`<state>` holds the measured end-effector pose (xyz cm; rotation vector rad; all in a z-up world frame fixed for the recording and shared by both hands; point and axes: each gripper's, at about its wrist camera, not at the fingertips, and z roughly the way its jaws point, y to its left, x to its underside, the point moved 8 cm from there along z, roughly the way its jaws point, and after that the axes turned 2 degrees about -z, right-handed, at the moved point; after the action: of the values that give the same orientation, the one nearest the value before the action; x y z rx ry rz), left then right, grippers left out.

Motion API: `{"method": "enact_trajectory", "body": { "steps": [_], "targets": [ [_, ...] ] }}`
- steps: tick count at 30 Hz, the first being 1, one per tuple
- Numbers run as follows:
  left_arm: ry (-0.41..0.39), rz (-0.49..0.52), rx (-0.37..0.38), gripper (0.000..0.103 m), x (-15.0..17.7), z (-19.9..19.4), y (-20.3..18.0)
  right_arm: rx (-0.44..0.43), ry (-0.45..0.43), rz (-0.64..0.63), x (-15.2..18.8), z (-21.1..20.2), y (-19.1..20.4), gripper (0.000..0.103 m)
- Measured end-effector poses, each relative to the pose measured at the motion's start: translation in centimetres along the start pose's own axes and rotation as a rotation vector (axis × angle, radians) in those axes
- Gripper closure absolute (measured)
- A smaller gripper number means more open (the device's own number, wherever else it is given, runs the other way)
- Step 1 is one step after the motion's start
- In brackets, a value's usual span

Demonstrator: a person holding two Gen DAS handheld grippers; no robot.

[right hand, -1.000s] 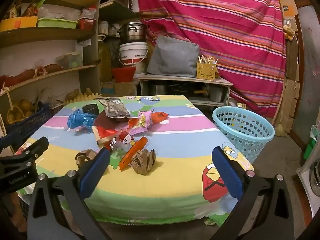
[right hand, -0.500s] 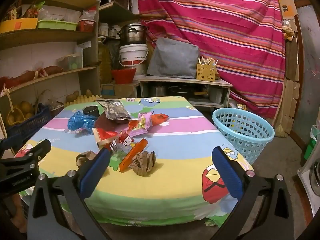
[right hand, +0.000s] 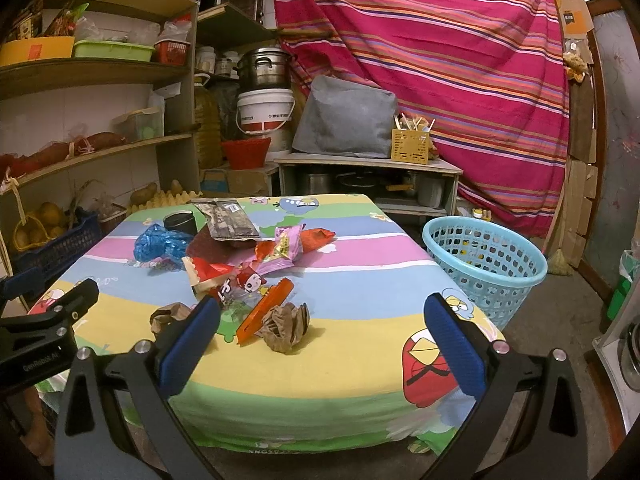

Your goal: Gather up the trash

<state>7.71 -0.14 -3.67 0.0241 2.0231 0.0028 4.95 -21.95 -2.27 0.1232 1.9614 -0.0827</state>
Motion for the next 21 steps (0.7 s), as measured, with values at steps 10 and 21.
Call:
{"method": "enact_trajectory", "body": {
  "steps": [10,21],
  "targets": [
    [-0.005,0.003,-0.003,0.005,0.02,0.04,0.1,0.005,-0.004,0.004,-0.13,-0.09,-0.34,0.004],
    [-0.012,0.002,-0.005,0.005,-0.33,-0.21,0.51,0.007,-0.005,0.003,-0.17,-0.02,-0.64,0.004]
  ]
}}
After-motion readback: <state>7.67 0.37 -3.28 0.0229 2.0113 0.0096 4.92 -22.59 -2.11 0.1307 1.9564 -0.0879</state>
